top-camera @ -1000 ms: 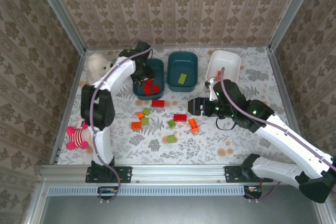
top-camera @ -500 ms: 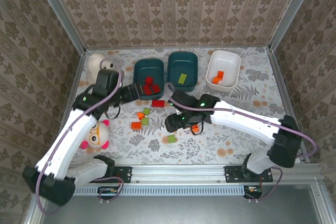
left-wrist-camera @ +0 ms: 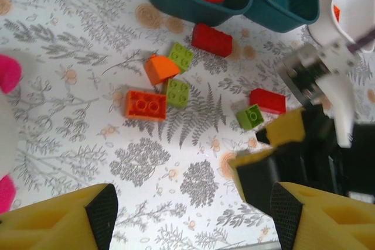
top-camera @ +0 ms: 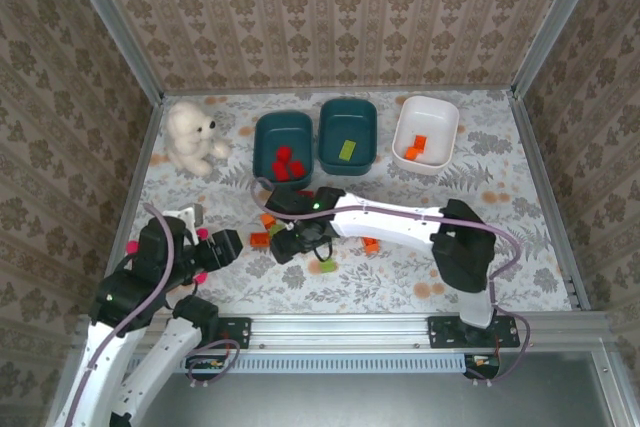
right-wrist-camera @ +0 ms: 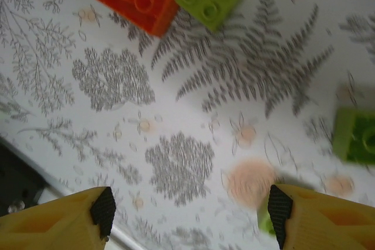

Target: Sort the legos into containers by color

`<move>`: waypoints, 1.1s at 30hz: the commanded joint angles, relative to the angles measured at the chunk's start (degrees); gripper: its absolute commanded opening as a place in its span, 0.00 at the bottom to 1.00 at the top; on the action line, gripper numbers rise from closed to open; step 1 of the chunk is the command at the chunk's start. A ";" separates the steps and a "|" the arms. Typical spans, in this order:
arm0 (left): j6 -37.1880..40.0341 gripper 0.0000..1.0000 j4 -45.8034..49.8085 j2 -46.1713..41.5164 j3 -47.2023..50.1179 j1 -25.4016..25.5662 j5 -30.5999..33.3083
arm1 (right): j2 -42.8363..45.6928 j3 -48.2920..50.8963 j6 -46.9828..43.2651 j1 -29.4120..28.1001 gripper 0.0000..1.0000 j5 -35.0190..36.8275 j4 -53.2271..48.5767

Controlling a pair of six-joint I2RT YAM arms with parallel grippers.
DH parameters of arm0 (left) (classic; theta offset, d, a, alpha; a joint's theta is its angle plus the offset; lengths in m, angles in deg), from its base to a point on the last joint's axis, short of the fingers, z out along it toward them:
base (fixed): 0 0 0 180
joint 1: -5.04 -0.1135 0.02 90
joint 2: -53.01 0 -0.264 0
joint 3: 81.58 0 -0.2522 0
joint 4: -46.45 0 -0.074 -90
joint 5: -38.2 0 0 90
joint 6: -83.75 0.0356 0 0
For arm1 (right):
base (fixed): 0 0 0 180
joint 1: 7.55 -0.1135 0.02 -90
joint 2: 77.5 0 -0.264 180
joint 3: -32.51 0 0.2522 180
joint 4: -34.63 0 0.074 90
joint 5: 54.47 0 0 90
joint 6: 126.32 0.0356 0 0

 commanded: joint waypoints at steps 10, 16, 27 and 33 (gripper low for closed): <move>-1.53 0.72 7.68 -2.42 -4.73 0.25 3.36 | -18.43 -16.62 -18.09 2.33 0.76 7.32 -6.62; -2.14 0.72 8.82 -2.42 -5.93 0.24 3.96 | -22.14 -18.67 -18.70 4.61 0.76 7.14 -6.39; -2.84 0.71 7.53 -1.15 -5.37 0.26 3.37 | -28.73 -27.93 -21.69 5.11 0.75 2.61 -7.97; -3.01 0.71 6.88 -0.72 -5.01 0.30 3.01 | -30.29 -30.83 -21.47 5.16 0.68 1.65 -8.97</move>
